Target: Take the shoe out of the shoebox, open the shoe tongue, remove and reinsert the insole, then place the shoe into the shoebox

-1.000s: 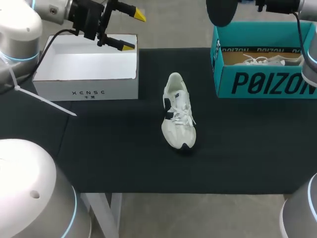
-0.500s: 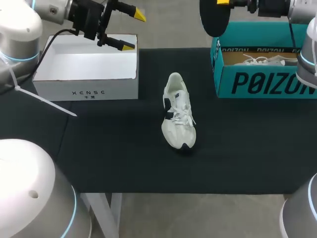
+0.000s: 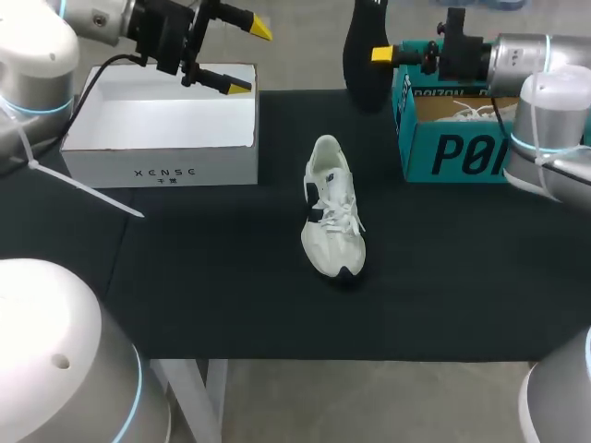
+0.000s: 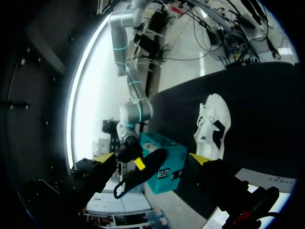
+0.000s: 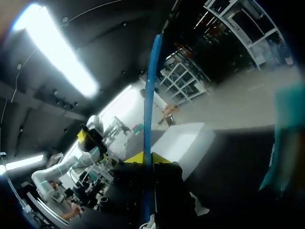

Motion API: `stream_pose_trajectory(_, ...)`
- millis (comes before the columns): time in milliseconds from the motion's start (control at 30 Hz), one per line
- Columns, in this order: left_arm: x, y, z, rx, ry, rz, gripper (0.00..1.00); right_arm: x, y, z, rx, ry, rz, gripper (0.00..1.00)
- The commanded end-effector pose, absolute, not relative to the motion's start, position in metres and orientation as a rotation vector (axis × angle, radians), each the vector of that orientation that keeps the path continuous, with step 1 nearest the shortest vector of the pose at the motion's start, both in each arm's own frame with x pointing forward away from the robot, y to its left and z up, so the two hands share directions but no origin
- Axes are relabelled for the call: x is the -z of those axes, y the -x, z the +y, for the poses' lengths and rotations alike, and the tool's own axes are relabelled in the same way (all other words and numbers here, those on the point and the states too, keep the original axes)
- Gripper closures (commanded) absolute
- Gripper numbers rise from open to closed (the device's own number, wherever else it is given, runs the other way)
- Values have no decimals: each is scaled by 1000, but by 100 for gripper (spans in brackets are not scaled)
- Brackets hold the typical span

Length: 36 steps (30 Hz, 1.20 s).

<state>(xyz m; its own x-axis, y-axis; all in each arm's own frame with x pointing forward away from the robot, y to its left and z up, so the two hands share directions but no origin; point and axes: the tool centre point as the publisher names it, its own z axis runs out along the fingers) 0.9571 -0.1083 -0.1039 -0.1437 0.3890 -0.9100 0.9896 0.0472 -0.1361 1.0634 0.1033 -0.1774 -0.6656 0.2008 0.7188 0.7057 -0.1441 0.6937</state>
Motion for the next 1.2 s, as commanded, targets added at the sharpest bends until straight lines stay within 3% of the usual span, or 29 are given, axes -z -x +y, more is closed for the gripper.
stream_pose_trajectory(33,103,-957,-108,1082,-1419,1625,0,200,-1077,113,1903,951,-1656,100)
stream_pose_trajectory(833,103,-957,-108,1082,-1419,1625,0,200,-1077,113,1903,951,-1656,100)
stream_pose_trajectory(1200,103,-957,-108,1082,-1419,1625,0,175,-1055,119,1792,1096,-1863,100)
